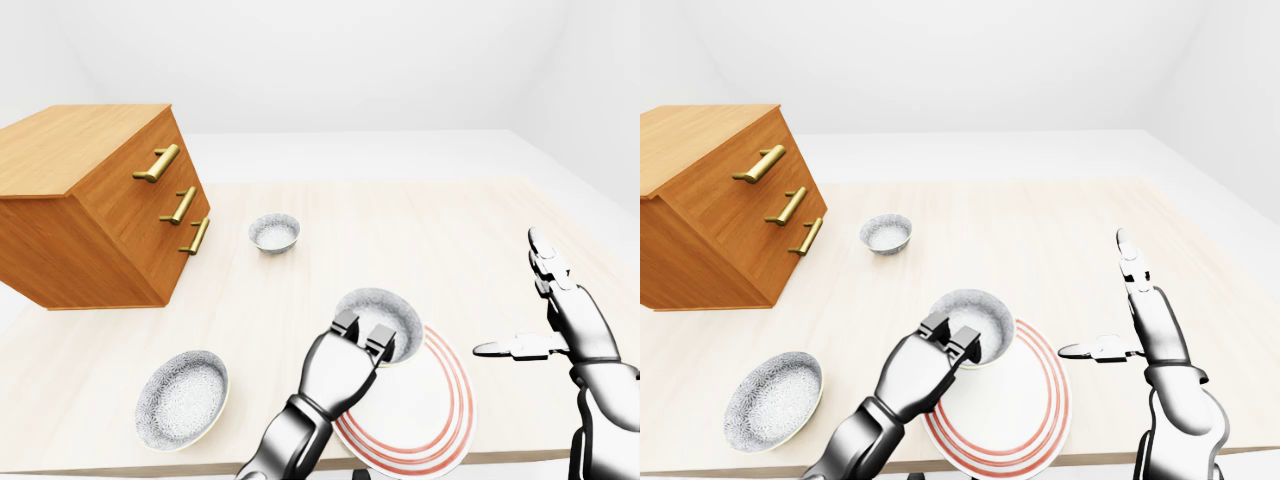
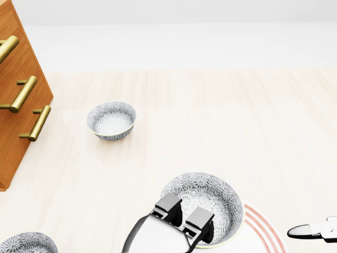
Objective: Put the bowl in the middle on the plate.
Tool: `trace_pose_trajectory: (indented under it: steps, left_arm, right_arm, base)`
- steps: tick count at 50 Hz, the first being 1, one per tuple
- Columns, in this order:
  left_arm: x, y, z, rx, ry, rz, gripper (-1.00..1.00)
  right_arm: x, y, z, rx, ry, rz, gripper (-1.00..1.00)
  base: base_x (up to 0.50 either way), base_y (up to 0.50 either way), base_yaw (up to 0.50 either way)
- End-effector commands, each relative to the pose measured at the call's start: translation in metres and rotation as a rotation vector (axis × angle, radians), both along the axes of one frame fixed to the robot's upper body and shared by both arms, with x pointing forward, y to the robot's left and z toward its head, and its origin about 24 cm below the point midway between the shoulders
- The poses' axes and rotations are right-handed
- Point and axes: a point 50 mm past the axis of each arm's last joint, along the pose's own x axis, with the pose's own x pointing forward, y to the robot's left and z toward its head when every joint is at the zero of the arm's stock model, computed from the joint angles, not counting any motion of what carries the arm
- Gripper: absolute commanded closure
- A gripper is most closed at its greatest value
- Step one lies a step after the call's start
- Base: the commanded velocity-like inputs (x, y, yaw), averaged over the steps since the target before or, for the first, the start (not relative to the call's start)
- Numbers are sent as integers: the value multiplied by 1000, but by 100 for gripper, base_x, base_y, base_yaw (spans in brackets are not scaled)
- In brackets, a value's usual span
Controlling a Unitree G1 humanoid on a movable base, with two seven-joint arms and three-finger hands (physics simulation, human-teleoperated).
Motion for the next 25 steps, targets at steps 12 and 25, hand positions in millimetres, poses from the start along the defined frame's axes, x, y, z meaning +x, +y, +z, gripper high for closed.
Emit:
trace_pose_trajectory:
  steps: [12, 25]
  left_arm:
    - [-6, -12, -7, 17, -37, -34, 100]
    - [-6, -13, -10, 20, -30, -41, 100]
  right_arm:
    - [0, 1, 2, -7, -6, 5, -100]
    - [0, 0, 0, 0, -2, 2, -100]
  base:
    - [0, 0, 0]
    - [0, 0, 0]
